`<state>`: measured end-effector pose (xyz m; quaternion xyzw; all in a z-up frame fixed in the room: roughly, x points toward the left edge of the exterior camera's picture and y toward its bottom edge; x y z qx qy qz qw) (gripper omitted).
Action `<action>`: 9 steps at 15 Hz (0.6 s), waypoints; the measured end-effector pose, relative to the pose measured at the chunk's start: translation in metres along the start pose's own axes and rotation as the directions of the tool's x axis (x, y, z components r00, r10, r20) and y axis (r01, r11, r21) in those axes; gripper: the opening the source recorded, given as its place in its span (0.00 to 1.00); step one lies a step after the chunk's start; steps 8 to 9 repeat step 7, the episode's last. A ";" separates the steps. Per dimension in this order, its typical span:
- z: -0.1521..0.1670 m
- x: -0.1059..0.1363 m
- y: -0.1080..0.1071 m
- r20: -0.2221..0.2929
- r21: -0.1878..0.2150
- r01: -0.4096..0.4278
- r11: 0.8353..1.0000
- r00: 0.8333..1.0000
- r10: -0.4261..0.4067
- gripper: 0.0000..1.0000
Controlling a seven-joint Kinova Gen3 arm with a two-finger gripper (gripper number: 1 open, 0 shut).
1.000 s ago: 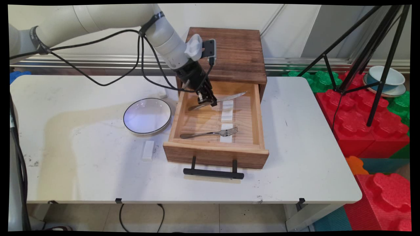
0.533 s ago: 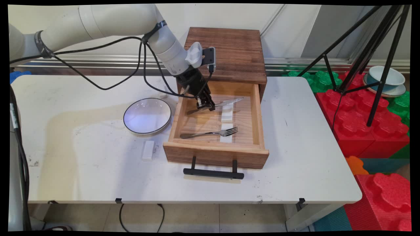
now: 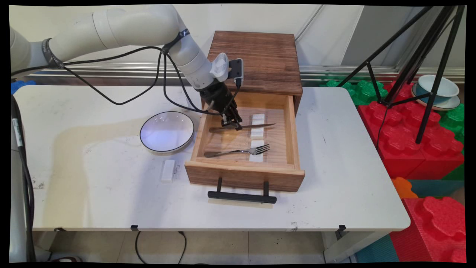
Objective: Place the picked object into the drawer
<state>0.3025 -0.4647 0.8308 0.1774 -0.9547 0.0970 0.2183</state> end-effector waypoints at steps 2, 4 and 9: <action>0.002 -0.001 -0.001 0.000 0.001 0.002 1.000 1.000 -0.002 1.00; 0.003 -0.001 -0.001 -0.002 0.003 0.006 1.000 1.000 -0.006 1.00; 0.002 0.000 0.000 -0.008 0.006 0.014 1.000 1.000 -0.014 1.00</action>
